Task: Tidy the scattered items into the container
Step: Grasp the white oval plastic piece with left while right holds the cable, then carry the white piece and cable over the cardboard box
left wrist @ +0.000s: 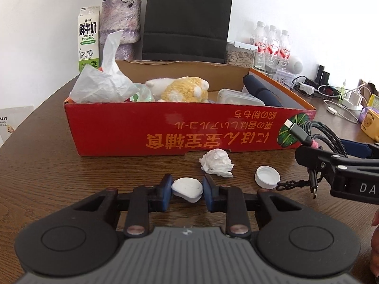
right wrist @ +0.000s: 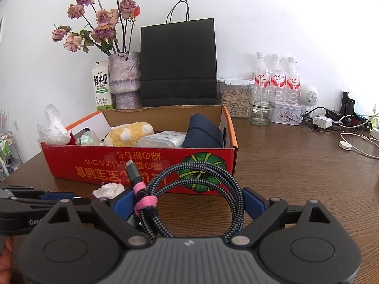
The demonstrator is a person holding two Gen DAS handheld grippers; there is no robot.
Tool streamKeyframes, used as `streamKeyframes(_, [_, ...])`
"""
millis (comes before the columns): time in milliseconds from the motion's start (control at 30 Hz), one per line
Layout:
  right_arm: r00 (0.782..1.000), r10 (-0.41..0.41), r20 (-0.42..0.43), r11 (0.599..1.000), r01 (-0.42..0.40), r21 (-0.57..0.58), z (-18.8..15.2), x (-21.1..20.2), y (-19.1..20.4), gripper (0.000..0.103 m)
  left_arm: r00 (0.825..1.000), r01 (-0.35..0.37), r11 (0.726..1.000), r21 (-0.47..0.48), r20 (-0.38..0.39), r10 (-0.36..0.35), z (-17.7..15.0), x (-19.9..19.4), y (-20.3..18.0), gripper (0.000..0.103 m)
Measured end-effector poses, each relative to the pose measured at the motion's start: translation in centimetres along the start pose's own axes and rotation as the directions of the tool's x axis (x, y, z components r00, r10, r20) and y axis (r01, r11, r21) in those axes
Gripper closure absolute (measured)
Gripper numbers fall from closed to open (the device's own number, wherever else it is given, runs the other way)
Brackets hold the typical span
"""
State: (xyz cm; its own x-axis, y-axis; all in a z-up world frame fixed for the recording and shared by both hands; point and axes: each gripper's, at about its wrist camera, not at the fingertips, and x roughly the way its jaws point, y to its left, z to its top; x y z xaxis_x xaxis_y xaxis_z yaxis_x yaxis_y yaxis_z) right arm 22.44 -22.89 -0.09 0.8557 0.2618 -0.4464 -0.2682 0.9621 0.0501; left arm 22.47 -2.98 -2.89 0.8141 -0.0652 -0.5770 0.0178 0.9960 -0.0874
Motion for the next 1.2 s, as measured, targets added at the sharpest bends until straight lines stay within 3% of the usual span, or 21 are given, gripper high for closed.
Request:
streamKeyframes(567, [0.996, 0.009, 0.093, 1.000, -0.010, 0.003, 0.2, -1.4, 0.4, 0.011, 0.989, -0.017, 0.999, -0.027, 0.144, 0.020, 0.2, -2.8, 0.4, 0.075])
streamKeyframes(900, [0.981, 0.057, 0.183, 0.998, -0.052, -0.031, 4.6, -1.9, 3.1, 0.011, 0.956, -0.033, 0.998, -0.046, 0.288, 0.045, 5.0, -5.6, 1.3, 0.075])
streamKeyframes(1200, [0.981, 0.040, 0.189, 0.999, -0.039, -0.010, 9.4, 2.9, 5.4, 0.011, 0.930, -0.073, 0.991, -0.116, 0.351, 0.110, 9.8, -2.5, 2.8, 0.075])
